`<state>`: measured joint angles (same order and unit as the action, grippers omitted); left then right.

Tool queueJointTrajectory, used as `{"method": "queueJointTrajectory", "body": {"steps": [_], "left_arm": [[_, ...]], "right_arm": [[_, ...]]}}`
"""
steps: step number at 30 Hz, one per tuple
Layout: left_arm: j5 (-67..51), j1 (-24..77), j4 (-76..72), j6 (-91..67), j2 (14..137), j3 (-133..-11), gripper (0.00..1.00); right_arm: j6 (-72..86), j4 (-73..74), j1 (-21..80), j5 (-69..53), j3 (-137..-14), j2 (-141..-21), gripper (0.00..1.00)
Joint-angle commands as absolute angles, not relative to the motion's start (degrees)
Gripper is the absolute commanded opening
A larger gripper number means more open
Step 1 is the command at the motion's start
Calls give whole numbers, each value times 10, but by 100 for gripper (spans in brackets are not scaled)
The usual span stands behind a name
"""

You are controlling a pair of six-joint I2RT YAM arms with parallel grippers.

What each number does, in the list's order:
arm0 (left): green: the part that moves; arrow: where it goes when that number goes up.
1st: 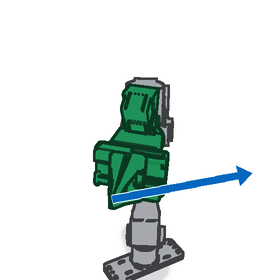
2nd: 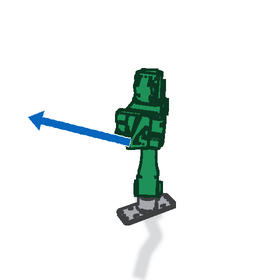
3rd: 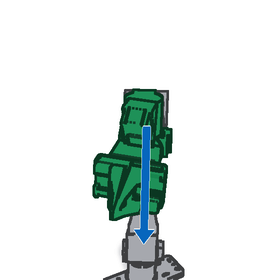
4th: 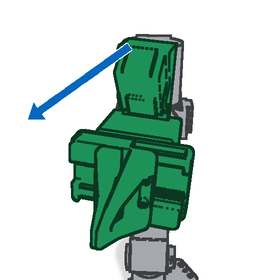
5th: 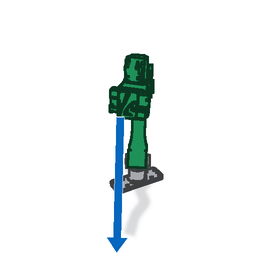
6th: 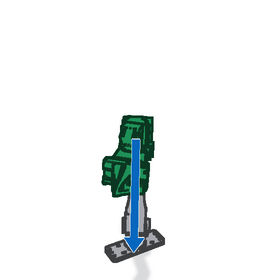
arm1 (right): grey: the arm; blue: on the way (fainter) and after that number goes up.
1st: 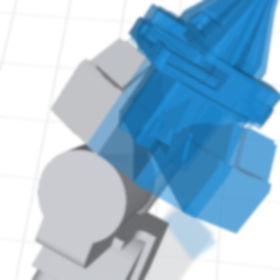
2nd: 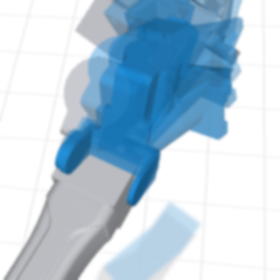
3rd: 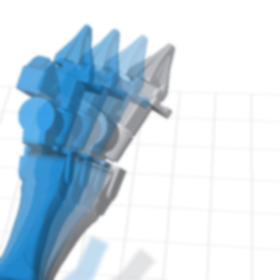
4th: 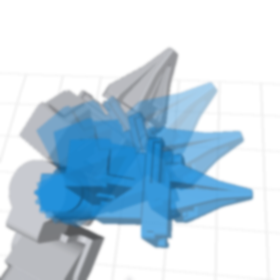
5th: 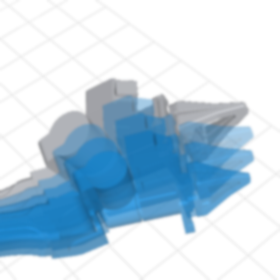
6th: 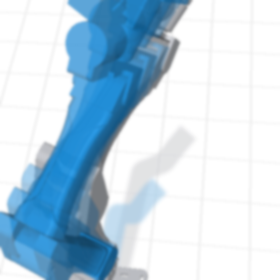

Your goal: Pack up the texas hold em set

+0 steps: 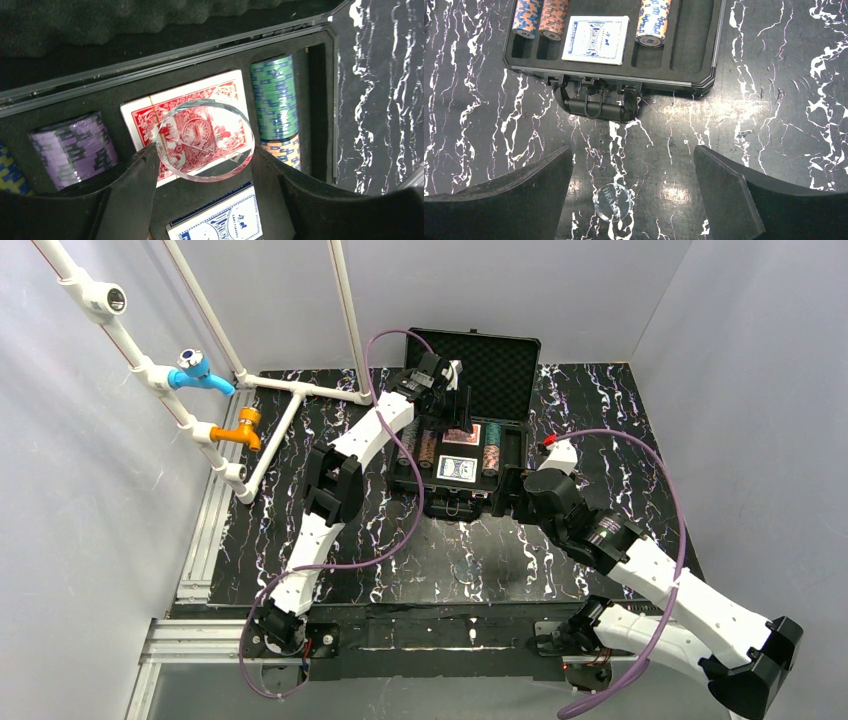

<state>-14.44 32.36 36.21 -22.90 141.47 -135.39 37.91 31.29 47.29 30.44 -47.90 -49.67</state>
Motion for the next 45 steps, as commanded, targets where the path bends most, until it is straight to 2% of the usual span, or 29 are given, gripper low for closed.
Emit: {"method": "queueJointTrajectory", "body": {"steps": [1,10,15,17,22,24,29,31,37,39,45], "left_arm": [[-142,327,358,-211,1415,-1368,0],[-137,327,350,-214,1426,-1363,0],[-134,327,346,-215,1421,-1343,4],[-132,327,345,-213,1420,-1341,12],[-125,327,339,-214,1414,-1328,45],[-124,327,335,-213,1414,-1330,51],[-127,327,331,-211,1408,-1328,59],[-124,327,330,-211,1404,-1327,65],[-118,328,326,-204,1380,-1297,69],[-120,329,322,-195,1373,-1287,76],[-123,332,314,-178,1349,-1264,78]], "right_arm": [[390,307,474,308,-491,-489,98],[385,325,474,321,-504,-488,98],[389,314,474,322,-493,-484,98],[392,321,474,315,-499,-489,98],[396,317,474,306,-494,-492,98],[402,318,474,304,-495,-492,98],[408,309,475,307,-483,-482,98],[408,320,474,304,-489,-484,98],[406,330,474,308,-491,-479,98],[412,328,475,307,-491,-479,98],[418,318,474,298,-481,-481,98]]}}
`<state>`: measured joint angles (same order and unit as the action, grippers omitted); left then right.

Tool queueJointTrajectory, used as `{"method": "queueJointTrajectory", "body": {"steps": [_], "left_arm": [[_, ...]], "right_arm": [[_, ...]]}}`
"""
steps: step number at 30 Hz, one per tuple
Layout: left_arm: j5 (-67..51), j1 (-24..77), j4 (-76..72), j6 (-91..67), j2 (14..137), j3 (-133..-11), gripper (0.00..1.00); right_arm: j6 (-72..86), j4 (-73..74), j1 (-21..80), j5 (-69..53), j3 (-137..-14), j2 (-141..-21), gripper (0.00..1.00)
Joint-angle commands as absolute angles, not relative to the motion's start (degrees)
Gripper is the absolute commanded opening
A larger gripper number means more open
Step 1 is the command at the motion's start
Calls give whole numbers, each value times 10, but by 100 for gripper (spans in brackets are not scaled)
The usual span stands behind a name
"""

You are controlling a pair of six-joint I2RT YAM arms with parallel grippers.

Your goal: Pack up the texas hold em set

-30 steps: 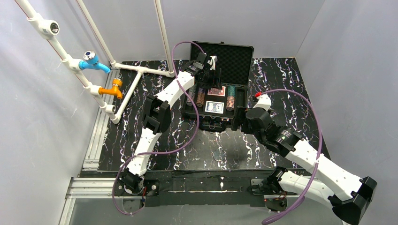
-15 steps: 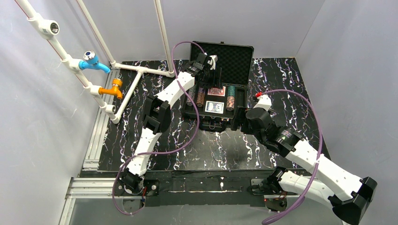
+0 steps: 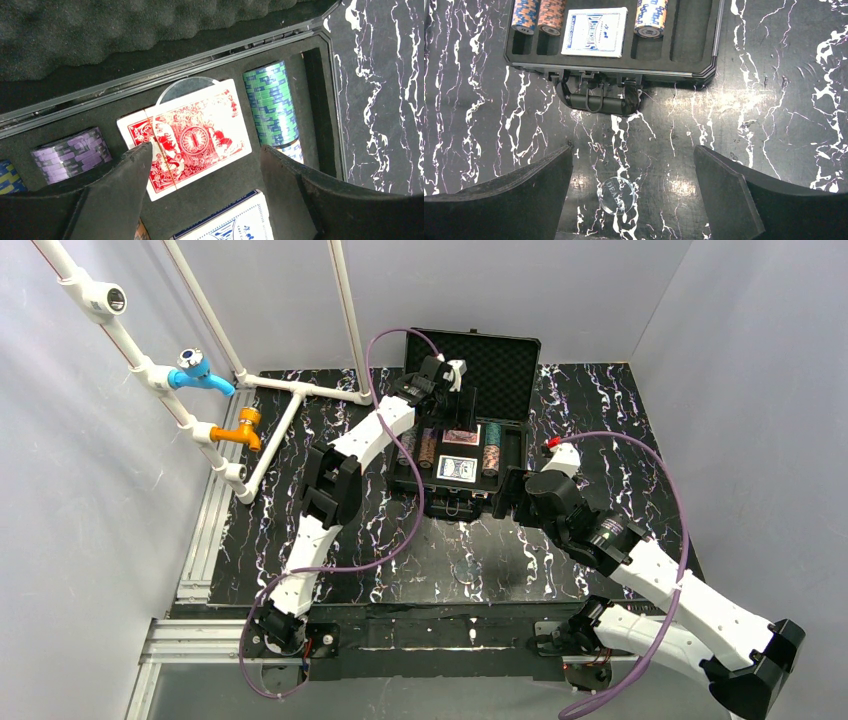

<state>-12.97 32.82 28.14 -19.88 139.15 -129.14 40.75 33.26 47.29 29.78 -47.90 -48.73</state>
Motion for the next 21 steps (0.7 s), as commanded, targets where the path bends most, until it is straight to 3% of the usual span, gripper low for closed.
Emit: {"method": "queueJointTrajectory", "body": {"steps": [1,12,17,19,21], "left_arm": [[-122,333,312,-177,1342,-1261,78],[-112,350,305,-152,1269,-1206,79],[-85,356,290,-145,1168,-1088,79],[-70,358,282,-142,1118,-1037,81],[-57,358,284,-133,1073,-996,89]], "right_arm": [[418,322,474,297,-484,-483,98],[404,339,474,317,-497,-486,98],[399,350,474,309,-496,-485,98],[397,353,474,307,-494,-485,98],[397,353,474,305,-489,-484,98]]}}
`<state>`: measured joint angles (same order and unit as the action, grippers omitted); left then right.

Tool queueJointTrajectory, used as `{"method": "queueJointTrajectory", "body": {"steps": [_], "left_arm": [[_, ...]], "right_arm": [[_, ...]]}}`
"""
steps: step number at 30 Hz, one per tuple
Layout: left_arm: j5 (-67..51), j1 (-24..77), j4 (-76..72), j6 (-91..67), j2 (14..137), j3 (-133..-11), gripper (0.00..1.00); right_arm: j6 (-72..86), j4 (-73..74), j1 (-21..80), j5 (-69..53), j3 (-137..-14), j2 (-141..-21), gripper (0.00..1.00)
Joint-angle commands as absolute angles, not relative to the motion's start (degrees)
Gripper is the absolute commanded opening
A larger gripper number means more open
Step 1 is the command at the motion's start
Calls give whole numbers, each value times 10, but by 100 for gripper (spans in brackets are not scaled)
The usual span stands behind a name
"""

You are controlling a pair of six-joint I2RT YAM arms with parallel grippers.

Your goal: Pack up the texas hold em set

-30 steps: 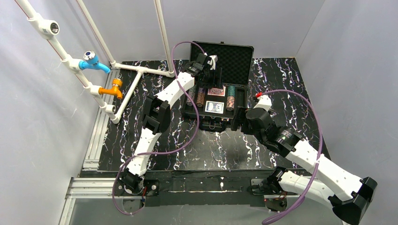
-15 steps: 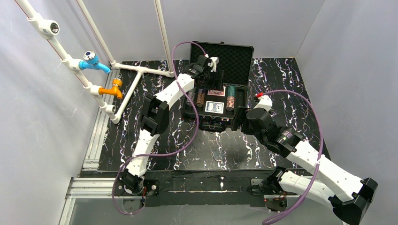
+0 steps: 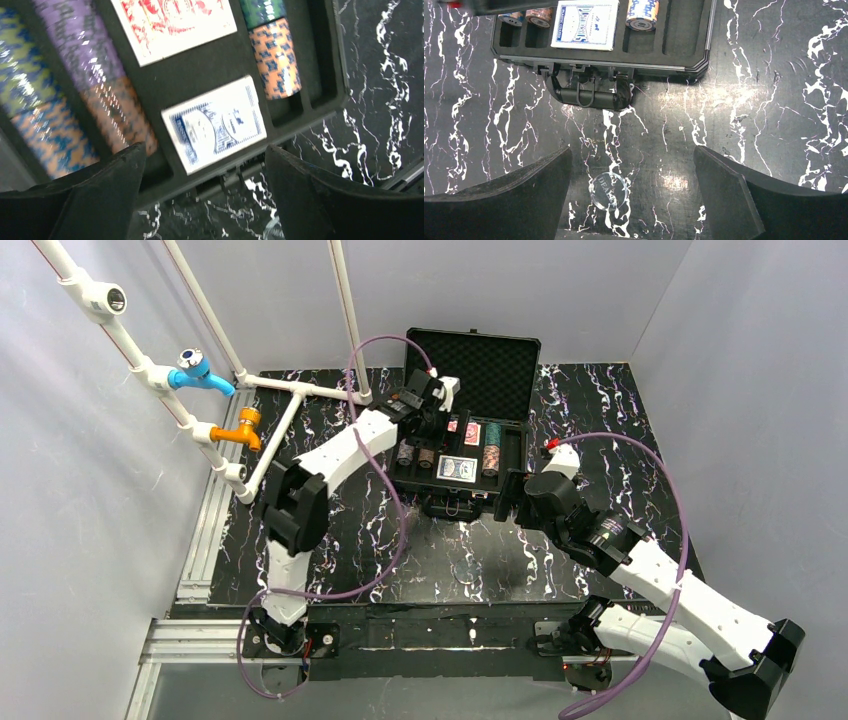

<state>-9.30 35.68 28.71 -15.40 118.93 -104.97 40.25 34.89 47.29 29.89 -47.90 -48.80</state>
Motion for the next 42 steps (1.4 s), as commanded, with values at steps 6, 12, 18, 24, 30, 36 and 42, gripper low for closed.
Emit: {"method": "queueJointTrajectory", "body": {"steps": [6,12,18,24,30,36,42], "left_arm": [[34,359,357,-91,972,-951,98],[85,358,331,-90,873,-862,98],[126,358,283,-49,799,-776,98],[182,358,264,-30,751,-765,98],[204,358,230,-18,717,-732,98],[221,358,227,-16,709,-728,98],[229,358,225,-8,712,-727,98]], "right_arm": [[398,351,474,284,-482,-489,98],[392,340,474,273,-474,-512,98],[382,308,475,231,-447,-534,98],[392,313,475,201,-445,-574,98],[384,308,479,163,-443,-596,98],[380,329,490,160,-461,-633,98],[385,332,524,179,-473,-666,98]]}}
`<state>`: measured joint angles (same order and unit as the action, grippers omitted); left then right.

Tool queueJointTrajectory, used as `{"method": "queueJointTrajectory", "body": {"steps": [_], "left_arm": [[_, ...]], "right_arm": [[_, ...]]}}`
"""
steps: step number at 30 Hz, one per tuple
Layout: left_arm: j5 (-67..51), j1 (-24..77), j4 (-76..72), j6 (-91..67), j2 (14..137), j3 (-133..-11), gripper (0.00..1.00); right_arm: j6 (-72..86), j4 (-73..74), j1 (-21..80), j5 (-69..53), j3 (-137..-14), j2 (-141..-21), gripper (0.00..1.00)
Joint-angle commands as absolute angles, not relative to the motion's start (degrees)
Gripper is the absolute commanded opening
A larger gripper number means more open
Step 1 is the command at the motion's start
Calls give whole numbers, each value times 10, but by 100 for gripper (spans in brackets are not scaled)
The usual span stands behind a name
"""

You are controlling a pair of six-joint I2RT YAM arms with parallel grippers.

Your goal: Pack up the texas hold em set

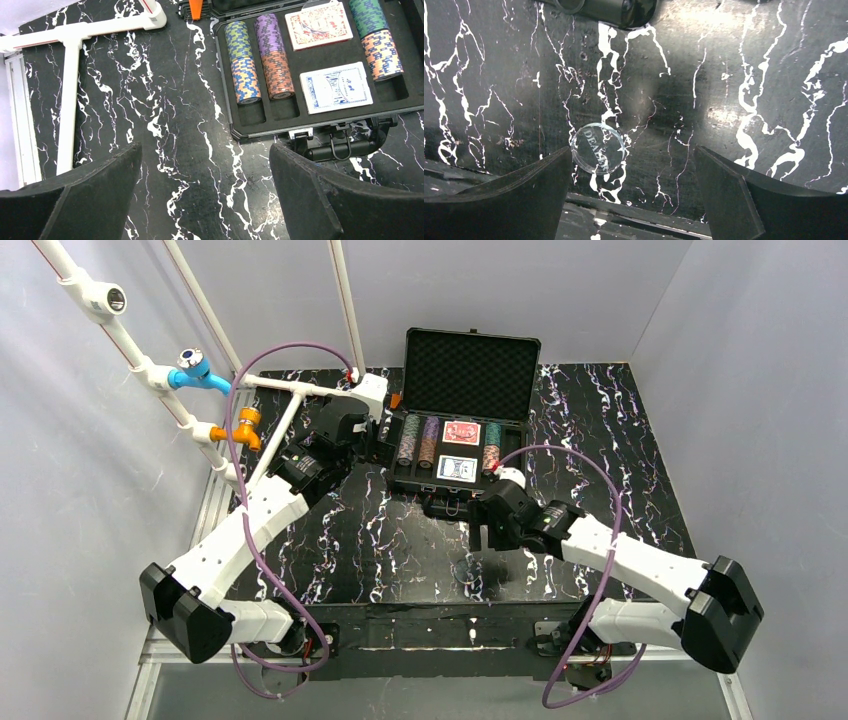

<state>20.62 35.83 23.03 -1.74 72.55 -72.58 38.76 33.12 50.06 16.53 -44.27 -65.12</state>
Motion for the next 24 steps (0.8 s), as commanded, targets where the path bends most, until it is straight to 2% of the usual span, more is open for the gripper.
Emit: {"method": "queueJointTrajectory", "body": {"steps": [1,24], "left_arm": [[229,358,228,-9,711,-728,98],[246,358,220,-10,711,-719,98]], "right_arm": [[386,331,531,186,-474,-672,98],[439,337,574,203,-503,-779,98]]}}
